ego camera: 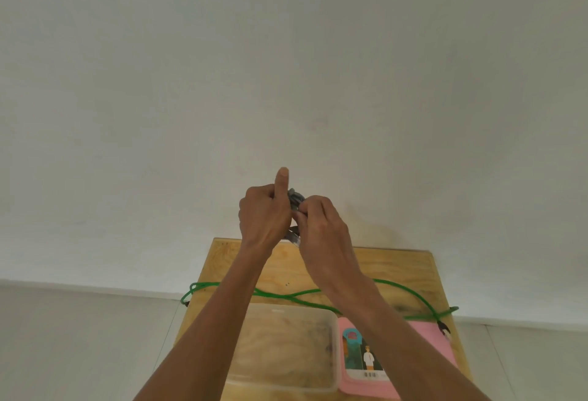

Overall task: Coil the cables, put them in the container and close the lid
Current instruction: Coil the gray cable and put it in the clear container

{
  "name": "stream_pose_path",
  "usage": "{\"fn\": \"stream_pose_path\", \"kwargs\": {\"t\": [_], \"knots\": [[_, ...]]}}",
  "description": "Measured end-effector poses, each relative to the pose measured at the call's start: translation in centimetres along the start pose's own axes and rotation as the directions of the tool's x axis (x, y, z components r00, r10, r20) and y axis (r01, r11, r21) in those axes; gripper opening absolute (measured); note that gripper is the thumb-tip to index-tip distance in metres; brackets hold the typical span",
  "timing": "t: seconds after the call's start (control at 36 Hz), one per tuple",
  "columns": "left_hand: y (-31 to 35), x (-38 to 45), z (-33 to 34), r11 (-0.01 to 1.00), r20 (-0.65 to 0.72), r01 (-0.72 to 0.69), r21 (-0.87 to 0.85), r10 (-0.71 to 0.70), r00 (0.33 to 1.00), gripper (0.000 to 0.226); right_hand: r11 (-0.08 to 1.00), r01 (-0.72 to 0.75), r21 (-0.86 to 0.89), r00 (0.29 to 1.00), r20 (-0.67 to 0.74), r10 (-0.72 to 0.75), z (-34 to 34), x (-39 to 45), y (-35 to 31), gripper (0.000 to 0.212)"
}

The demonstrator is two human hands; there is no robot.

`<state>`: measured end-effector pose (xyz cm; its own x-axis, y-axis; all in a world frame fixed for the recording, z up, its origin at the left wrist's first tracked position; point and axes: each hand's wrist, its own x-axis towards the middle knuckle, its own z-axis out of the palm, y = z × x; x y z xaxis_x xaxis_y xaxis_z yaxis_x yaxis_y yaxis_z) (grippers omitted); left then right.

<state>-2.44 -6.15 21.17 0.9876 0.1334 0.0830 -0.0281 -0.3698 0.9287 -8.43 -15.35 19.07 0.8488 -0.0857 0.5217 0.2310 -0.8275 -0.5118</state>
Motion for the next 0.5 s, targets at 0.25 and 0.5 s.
{"fn": "stream_pose_path", "kwargs": {"t": [0.25, 0.5], "knots": [[-0.6, -0.2, -0.5, 0.997, 0.046, -0.064, 0.036, 0.062, 0.997, 0.043, 0.974, -0.11, 0.195, 0.988, 0.131, 0.086, -0.9, 0.6, 0.6, 0.011], [-0.8, 0.3, -0.1, 0.99, 0.026, -0.125, 0.067, 0.124, 0.992, 0.045, 0.982, -0.055, -0.179, 0.962, 0.254, 0.1, -2.5, 1.2, -0.9, 0.011]]}}
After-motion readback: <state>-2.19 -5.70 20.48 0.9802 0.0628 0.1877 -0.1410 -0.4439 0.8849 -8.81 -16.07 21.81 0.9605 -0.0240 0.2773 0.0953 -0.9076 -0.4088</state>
